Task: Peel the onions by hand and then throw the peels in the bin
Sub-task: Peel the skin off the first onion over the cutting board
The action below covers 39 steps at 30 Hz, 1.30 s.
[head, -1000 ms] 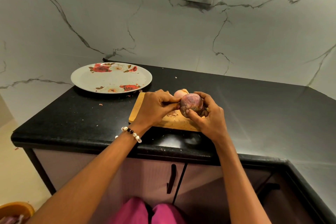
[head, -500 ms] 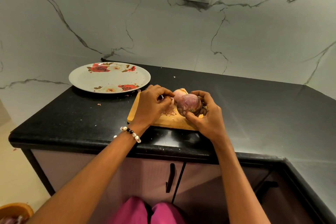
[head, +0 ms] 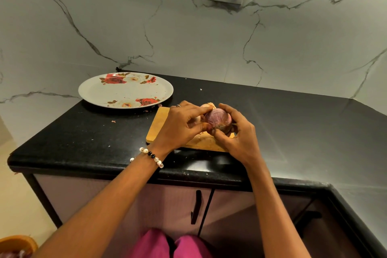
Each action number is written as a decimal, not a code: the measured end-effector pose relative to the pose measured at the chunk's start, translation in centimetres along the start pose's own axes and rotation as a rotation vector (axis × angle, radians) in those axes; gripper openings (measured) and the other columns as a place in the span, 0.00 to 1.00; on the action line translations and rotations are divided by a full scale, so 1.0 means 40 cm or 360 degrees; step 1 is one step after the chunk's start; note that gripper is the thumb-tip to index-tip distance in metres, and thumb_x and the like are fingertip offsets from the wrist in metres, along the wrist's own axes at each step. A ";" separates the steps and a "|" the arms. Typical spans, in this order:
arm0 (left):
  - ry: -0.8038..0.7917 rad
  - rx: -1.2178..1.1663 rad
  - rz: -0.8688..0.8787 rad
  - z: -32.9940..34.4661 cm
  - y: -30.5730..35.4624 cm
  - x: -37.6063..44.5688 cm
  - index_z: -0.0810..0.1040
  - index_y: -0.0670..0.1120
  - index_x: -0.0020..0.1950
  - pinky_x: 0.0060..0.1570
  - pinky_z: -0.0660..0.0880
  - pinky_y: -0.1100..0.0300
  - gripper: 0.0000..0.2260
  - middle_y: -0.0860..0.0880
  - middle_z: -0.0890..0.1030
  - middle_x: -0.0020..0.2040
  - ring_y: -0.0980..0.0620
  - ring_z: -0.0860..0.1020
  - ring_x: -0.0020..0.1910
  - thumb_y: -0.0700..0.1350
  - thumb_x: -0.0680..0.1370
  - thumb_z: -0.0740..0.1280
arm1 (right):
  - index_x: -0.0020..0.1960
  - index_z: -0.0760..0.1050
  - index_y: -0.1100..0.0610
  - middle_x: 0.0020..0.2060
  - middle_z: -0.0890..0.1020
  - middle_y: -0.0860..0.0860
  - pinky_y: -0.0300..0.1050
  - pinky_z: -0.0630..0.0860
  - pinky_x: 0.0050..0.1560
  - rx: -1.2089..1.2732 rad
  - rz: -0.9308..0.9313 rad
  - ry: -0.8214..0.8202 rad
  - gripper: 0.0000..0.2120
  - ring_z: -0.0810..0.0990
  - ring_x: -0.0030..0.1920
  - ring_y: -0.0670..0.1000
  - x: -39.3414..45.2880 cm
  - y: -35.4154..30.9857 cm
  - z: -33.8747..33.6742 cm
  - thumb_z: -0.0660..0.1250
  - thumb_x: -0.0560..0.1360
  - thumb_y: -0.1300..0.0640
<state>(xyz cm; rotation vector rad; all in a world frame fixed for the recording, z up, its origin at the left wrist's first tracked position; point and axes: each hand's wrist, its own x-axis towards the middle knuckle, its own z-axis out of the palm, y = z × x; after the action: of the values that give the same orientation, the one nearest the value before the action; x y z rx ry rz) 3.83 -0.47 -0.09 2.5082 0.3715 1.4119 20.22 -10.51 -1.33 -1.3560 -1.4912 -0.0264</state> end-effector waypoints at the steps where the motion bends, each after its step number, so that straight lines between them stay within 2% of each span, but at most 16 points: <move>1: -0.0001 -0.0003 -0.0005 -0.001 -0.001 -0.001 0.79 0.43 0.62 0.46 0.76 0.60 0.21 0.49 0.84 0.48 0.56 0.76 0.47 0.46 0.70 0.75 | 0.68 0.73 0.53 0.55 0.80 0.50 0.46 0.81 0.43 -0.0001 0.0000 -0.0004 0.29 0.80 0.51 0.52 -0.001 0.001 0.001 0.75 0.68 0.53; 5: 0.0021 -0.0008 -0.0059 -0.004 0.002 -0.003 0.81 0.41 0.58 0.41 0.77 0.54 0.18 0.47 0.85 0.43 0.51 0.79 0.41 0.46 0.70 0.73 | 0.68 0.73 0.54 0.53 0.81 0.49 0.49 0.81 0.43 0.0037 0.0013 0.0009 0.30 0.81 0.49 0.51 0.000 -0.006 -0.001 0.77 0.68 0.54; 8: 0.0069 -0.0044 -0.0106 -0.007 0.003 -0.004 0.84 0.42 0.53 0.40 0.76 0.55 0.13 0.47 0.85 0.42 0.51 0.79 0.39 0.46 0.72 0.71 | 0.67 0.74 0.55 0.52 0.81 0.48 0.50 0.81 0.43 0.0051 0.0042 0.0014 0.29 0.82 0.47 0.49 -0.002 -0.014 0.000 0.78 0.68 0.55; 12: 0.0093 -0.0013 -0.0152 -0.007 0.006 -0.002 0.84 0.43 0.51 0.39 0.75 0.57 0.12 0.47 0.85 0.40 0.52 0.79 0.38 0.47 0.72 0.71 | 0.66 0.75 0.55 0.51 0.81 0.46 0.45 0.82 0.43 0.0054 0.0031 0.0017 0.30 0.82 0.47 0.47 -0.003 -0.024 -0.001 0.76 0.67 0.49; 18: 0.0133 0.0065 -0.0197 -0.009 0.004 -0.002 0.85 0.43 0.49 0.38 0.76 0.55 0.10 0.46 0.83 0.39 0.52 0.79 0.38 0.46 0.72 0.70 | 0.66 0.75 0.57 0.52 0.82 0.51 0.42 0.82 0.45 0.0051 0.0022 -0.0003 0.30 0.83 0.49 0.47 -0.002 -0.014 -0.001 0.77 0.67 0.49; 24: 0.0110 0.0180 -0.0116 -0.005 0.003 0.000 0.84 0.41 0.46 0.36 0.76 0.52 0.06 0.46 0.83 0.38 0.48 0.77 0.39 0.41 0.72 0.71 | 0.65 0.75 0.56 0.53 0.82 0.51 0.49 0.83 0.44 0.0035 0.0009 -0.0016 0.28 0.83 0.49 0.49 -0.002 -0.005 -0.002 0.77 0.67 0.54; 27: 0.0080 0.0212 -0.0131 -0.003 0.003 0.003 0.82 0.40 0.45 0.37 0.74 0.57 0.04 0.46 0.81 0.38 0.49 0.76 0.39 0.38 0.71 0.71 | 0.64 0.75 0.56 0.52 0.82 0.50 0.49 0.82 0.44 0.0041 0.0002 -0.0017 0.28 0.83 0.49 0.49 -0.001 -0.006 -0.001 0.77 0.66 0.53; 30: 0.0057 0.0176 -0.0195 -0.001 0.006 0.007 0.80 0.40 0.44 0.39 0.69 0.69 0.04 0.46 0.80 0.39 0.51 0.73 0.40 0.35 0.71 0.72 | 0.64 0.75 0.54 0.52 0.82 0.50 0.50 0.82 0.44 0.0043 0.0015 -0.0014 0.28 0.83 0.48 0.49 0.000 -0.004 0.000 0.79 0.67 0.57; 32: 0.0056 0.0139 -0.0231 -0.002 0.010 0.008 0.80 0.41 0.45 0.40 0.67 0.73 0.04 0.45 0.80 0.39 0.53 0.73 0.41 0.35 0.71 0.71 | 0.64 0.74 0.53 0.53 0.82 0.50 0.52 0.82 0.45 0.0061 0.0027 -0.0018 0.28 0.83 0.49 0.50 0.000 -0.003 0.000 0.79 0.67 0.58; 37: 0.0169 0.0072 -0.0313 -0.011 0.019 0.007 0.80 0.41 0.48 0.44 0.68 0.76 0.05 0.54 0.75 0.42 0.55 0.73 0.43 0.34 0.73 0.70 | 0.61 0.72 0.43 0.52 0.80 0.43 0.52 0.83 0.46 0.0138 0.0080 0.0031 0.26 0.82 0.50 0.50 -0.003 -0.021 -0.003 0.76 0.66 0.54; 39: 0.0163 0.0084 -0.0294 -0.010 0.022 0.006 0.80 0.42 0.49 0.44 0.69 0.76 0.06 0.54 0.75 0.42 0.53 0.75 0.44 0.34 0.74 0.70 | 0.61 0.73 0.45 0.53 0.80 0.43 0.51 0.83 0.46 0.0142 0.0096 0.0059 0.26 0.82 0.50 0.50 -0.003 -0.021 -0.005 0.75 0.66 0.54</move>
<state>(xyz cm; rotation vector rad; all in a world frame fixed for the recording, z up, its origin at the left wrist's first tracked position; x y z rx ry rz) 3.71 -1.18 0.58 2.3763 0.6502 1.4773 19.72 -11.04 -0.82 -1.3207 -1.4037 0.0524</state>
